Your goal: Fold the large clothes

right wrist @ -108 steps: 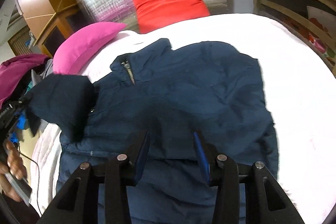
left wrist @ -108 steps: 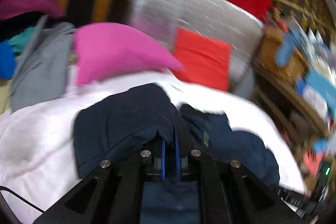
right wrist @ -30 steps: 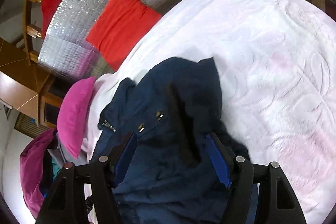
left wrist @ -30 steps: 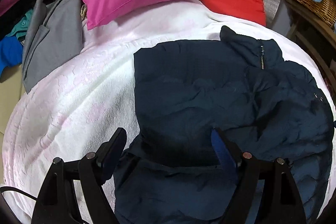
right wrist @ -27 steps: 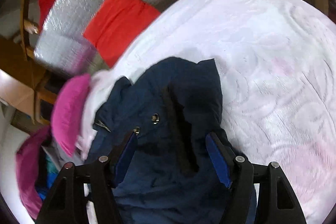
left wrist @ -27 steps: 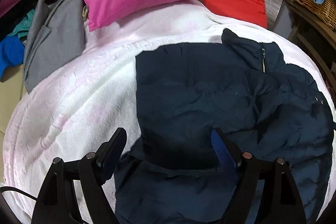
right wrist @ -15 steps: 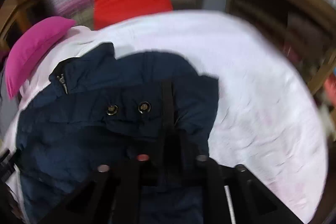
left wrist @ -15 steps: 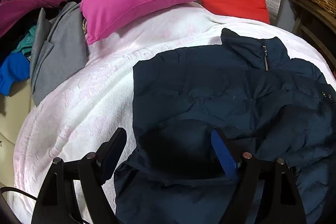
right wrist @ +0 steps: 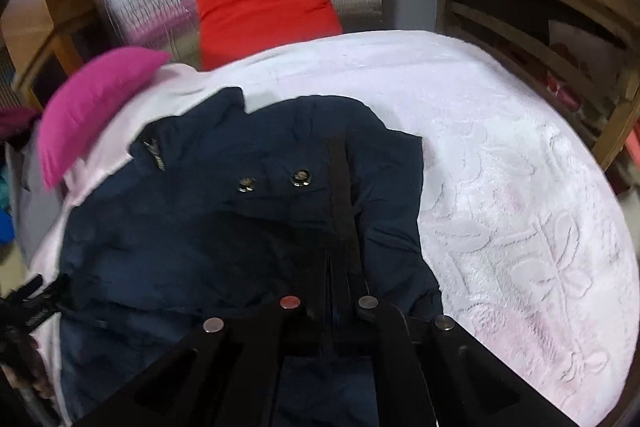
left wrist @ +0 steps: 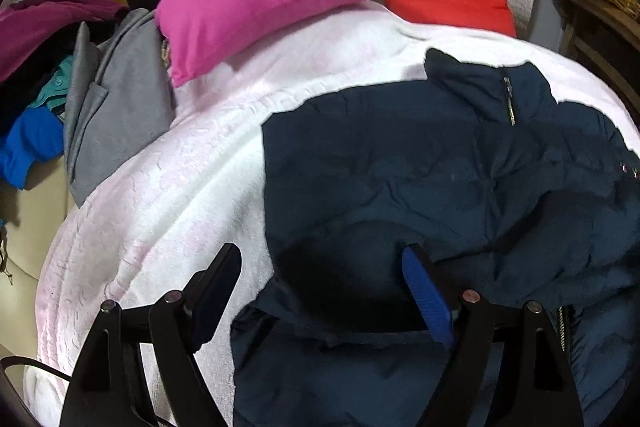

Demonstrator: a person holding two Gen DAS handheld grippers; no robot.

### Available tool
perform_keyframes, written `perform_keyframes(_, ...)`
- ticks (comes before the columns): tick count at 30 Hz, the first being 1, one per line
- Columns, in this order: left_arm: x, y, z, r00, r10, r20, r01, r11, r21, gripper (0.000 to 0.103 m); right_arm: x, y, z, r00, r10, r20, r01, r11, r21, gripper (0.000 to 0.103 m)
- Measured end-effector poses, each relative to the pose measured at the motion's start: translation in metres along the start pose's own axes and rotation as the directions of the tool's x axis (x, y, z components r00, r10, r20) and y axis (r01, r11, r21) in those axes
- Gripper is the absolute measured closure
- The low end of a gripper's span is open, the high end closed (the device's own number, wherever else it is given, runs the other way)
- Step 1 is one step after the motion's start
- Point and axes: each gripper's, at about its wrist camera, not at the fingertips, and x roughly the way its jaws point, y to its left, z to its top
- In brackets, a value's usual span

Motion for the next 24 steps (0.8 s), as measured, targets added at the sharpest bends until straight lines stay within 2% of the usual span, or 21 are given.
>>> perform_keyframes(2, -0.004, 0.002, 0.001, 1.0, -0.021, 0.009, 0.021, 1.0, -0.015, 0.02, -0.001, -0.002, 0.002, 0.999, 0.04, -0.025, -0.039, 0.999, 0.031, 0.096)
perform_keyframes(3, -0.006, 0.001, 0.001, 0.999, -0.032, 0.017, 0.033, 0.999, -0.015, 0.02, -0.002, -0.004, 0.0, 0.998, 0.053, -0.036, -0.052, 0.998, 0.044, 0.091)
perform_keyframes(5, -0.012, -0.005, 0.001, 0.998, -0.049, 0.041, 0.049, 0.999, 0.007, 0.02, -0.004, -0.003, -0.007, 0.996, 0.074, -0.056, -0.071, 0.996, 0.059, 0.076)
perform_keyframes(7, -0.014, -0.011, 0.0, 0.997, -0.055, 0.052, 0.053, 0.998, 0.038, 0.02, -0.007, -0.004, -0.013, 0.992, 0.115, -0.056, -0.11, 0.99, 0.086, 0.048)
perform_keyframes(8, -0.013, -0.016, -0.002, 0.997, -0.058, 0.048, 0.054, 0.997, 0.063, 0.02, -0.007, -0.005, -0.014, 0.99, 0.132, -0.043, -0.127, 0.987, 0.101, 0.044)
perform_keyframes(10, -0.007, -0.023, -0.005, 0.998, -0.055, 0.023, 0.053, 0.994, 0.091, 0.02, -0.01, -0.003, -0.017, 0.989, 0.142, -0.03, -0.138, 0.984, 0.113, 0.043)
perform_keyframes(13, 0.002, -0.028, -0.009, 0.999, -0.043, -0.009, 0.044, 0.994, 0.105, 0.02, 0.0, 0.005, -0.018, 0.985, 0.161, -0.055, -0.153, 0.98, 0.124, 0.043)
perform_keyframes(18, -0.003, -0.024, -0.006, 0.999, -0.049, 0.007, 0.048, 0.995, 0.084, 0.02, 0.026, 0.021, -0.02, 0.97, 0.211, -0.122, -0.191, 0.968, 0.161, 0.043)
perform_keyframes(21, -0.001, -0.024, -0.005, 0.998, -0.056, 0.007, 0.056, 0.995, 0.078, 0.02, 0.036, 0.025, -0.017, 0.967, 0.228, -0.118, -0.204, 0.962, 0.182, 0.043)
perform_keyframes(24, 0.003, -0.026, -0.005, 0.999, -0.055, -0.002, 0.055, 0.995, 0.086, 0.02, 0.048, 0.025, -0.011, 0.962, 0.255, -0.101, -0.223, 0.942, 0.252, 0.043)
